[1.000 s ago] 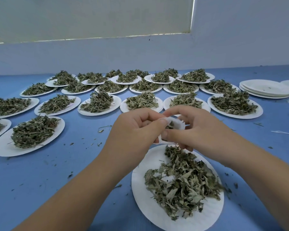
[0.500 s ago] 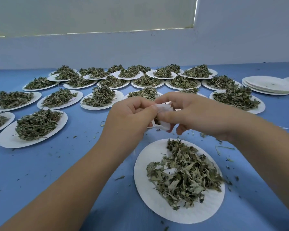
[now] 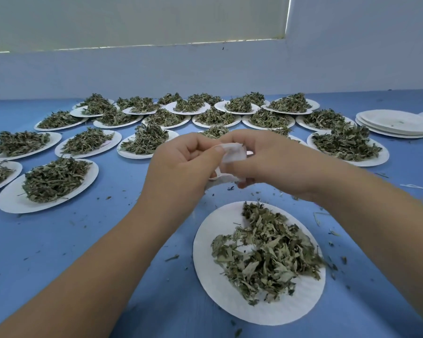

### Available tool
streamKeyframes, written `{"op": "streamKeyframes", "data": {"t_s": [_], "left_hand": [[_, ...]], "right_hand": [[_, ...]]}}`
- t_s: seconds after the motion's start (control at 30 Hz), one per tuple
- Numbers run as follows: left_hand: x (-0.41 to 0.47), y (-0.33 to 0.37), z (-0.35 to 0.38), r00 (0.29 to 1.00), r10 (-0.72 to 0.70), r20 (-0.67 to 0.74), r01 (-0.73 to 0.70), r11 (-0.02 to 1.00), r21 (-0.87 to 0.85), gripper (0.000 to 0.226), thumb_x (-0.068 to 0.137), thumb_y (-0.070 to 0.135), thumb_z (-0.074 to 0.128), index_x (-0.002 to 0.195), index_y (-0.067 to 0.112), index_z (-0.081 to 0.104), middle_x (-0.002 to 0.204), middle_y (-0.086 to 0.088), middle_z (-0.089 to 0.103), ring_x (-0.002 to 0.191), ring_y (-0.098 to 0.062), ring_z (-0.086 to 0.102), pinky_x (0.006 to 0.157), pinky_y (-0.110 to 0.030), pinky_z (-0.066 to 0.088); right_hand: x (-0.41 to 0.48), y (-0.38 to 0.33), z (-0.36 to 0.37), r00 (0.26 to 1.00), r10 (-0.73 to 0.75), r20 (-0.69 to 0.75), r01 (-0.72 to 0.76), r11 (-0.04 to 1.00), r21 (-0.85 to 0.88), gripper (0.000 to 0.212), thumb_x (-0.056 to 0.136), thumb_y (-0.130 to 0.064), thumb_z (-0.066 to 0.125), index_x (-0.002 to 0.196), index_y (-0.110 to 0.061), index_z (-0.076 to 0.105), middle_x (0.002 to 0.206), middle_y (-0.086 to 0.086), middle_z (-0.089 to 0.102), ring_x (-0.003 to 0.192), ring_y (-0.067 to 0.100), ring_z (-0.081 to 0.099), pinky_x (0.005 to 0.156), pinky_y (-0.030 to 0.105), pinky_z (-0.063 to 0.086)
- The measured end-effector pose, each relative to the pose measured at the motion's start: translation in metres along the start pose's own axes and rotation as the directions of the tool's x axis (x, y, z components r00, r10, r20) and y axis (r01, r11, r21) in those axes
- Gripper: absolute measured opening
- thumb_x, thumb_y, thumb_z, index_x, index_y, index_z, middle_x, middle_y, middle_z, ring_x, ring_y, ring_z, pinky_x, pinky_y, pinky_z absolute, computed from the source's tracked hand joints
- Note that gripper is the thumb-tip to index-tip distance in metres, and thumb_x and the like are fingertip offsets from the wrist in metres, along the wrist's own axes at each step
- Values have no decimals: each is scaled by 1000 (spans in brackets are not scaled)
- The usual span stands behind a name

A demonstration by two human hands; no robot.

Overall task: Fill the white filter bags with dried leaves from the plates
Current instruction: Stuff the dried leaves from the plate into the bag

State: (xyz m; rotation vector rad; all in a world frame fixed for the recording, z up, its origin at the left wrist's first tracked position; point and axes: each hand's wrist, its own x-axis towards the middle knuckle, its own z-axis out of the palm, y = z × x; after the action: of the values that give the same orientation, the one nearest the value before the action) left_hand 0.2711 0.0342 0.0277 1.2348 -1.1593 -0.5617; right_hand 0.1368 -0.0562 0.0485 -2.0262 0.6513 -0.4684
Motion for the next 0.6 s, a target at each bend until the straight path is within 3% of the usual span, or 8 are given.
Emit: {"op": "streamKeyframes", "data": {"t_s": [0.1,0.2,0.27,0.33,0.47,0.6], "left_hand": [[-1,-1,0,995,-73,72,78,995,-69,18,89,8,63,71,11,66,44,7,44,37,-9,32,39,-18,26],[-3,-1,4,987,-72,144,85,993,-87,13,86,10,67,74,4,67,45,7,43,37,-8,31,39,-19,25],[-2,-1,4,986,-81,149,93,993,-76,12,83,13,70,76,4,68,46,5,43,37,-9,31,39,-20,24],[-2,-1,3,985,-95,144,105,993,-61,11,78,18,74,76,8,71,47,4,42,38,-10,29,40,-21,22],[2,-2,-1,992,-99,74,101,995,-26,19,87,12,66,70,17,71,46,6,44,37,-9,29,40,-18,25],[6,-1,-7,996,-84,-29,83,996,-17,21,90,11,64,71,18,70,44,10,43,37,-7,30,39,-18,28]], "right_hand": [[-2,0,-2,999,-51,16,53,987,-153,33,74,-12,67,98,-33,65,87,-4,66,64,3,57,54,15,46],[4,-5,10,987,-78,-143,21,932,-363,17,71,-10,65,75,-26,61,62,-9,57,50,2,46,45,19,36],[5,-4,16,977,-84,-197,-8,906,-424,13,75,-13,63,69,-24,58,57,-8,51,50,6,44,46,22,32],[4,2,14,972,-92,-218,3,927,-376,4,77,-24,63,75,-22,63,59,-7,53,52,8,44,48,23,33],[-13,13,1,961,-147,-235,81,959,-272,12,82,-40,66,89,-30,65,79,-12,63,56,-1,49,53,16,39],[-41,18,-13,942,-186,-280,116,961,-249,18,77,-49,62,84,-33,62,76,-20,58,57,-1,50,56,11,42]]}}
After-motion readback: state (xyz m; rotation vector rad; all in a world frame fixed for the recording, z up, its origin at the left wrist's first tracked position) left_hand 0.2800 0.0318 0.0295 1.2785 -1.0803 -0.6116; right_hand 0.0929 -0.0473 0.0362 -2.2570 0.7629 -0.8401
